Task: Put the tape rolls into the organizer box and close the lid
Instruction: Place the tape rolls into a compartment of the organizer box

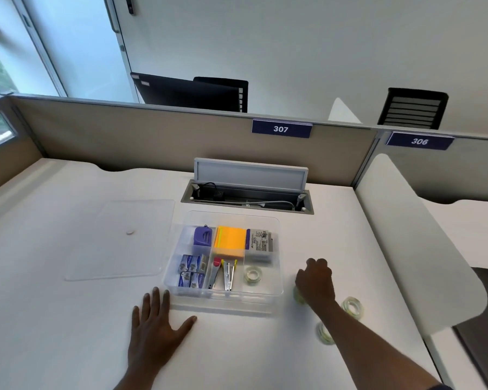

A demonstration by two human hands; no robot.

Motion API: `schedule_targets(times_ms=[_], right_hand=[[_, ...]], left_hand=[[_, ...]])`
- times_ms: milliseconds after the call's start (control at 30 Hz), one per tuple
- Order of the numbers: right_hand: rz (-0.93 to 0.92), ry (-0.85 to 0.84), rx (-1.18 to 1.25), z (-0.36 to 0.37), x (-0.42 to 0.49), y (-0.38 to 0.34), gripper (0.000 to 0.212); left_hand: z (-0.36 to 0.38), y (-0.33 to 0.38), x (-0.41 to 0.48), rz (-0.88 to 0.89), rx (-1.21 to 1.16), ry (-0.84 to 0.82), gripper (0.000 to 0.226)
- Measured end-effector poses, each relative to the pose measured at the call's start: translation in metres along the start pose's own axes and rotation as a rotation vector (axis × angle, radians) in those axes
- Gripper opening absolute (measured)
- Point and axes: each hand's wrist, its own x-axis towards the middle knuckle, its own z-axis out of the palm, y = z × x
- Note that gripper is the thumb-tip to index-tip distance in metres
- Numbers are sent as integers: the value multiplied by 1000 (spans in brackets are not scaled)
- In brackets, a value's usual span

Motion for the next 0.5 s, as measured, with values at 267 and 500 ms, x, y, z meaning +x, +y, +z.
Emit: schedule_targets(times_ms=[267, 500], right_hand=[[-16, -295, -85, 11, -32, 11, 42], [3, 28, -95, 6, -42, -3, 28]], left_hand=[[-6, 2, -3, 18, 15, -28, 108], [-6, 1, -2, 21, 6, -30, 111]])
